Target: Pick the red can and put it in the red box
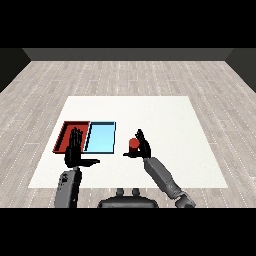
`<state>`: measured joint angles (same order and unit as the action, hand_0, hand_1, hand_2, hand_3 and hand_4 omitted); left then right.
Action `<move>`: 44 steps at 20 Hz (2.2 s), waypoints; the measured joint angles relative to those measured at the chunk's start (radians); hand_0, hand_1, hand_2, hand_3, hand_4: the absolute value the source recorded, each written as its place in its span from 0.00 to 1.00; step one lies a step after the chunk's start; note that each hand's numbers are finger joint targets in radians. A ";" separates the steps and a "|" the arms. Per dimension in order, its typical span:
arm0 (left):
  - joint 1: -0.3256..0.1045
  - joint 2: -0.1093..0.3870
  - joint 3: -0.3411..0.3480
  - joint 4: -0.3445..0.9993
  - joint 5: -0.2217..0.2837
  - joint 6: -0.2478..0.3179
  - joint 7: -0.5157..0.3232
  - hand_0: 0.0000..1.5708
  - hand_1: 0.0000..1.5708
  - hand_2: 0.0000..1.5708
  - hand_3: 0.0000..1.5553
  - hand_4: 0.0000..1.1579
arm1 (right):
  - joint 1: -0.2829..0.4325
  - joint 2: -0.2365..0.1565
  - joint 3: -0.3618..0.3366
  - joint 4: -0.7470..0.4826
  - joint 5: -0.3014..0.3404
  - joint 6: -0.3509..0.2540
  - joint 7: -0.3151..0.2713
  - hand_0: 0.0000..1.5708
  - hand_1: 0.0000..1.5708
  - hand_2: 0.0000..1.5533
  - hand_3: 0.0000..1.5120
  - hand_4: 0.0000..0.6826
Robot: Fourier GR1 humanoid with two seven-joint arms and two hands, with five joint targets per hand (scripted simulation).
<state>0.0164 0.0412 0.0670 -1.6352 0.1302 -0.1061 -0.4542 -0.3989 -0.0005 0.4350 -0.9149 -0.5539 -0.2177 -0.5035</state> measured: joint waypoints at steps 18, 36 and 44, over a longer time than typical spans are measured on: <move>0.010 0.000 0.004 -0.005 0.016 -0.008 -0.010 0.00 0.00 0.00 0.00 0.00 | -0.137 -0.001 0.069 0.162 -0.105 -0.090 -0.010 0.97 0.97 0.97 0.97 0.72; 0.007 -0.007 -0.004 -0.017 0.010 0.006 0.004 0.00 0.00 0.00 0.00 0.00 | -0.218 0.000 0.196 0.228 -0.104 -0.299 0.061 0.99 0.99 0.95 0.93 0.82; -0.025 -0.004 0.000 -0.004 0.019 0.006 0.026 0.00 0.00 0.00 0.00 0.00 | -0.201 -0.007 0.147 0.132 -0.021 -0.328 0.056 0.98 0.98 0.95 0.91 0.86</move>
<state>-0.0084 0.0377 0.0666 -1.6387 0.1490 -0.1003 -0.4281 -0.5998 -0.0073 0.5818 -0.7829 -0.5748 -0.5461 -0.4471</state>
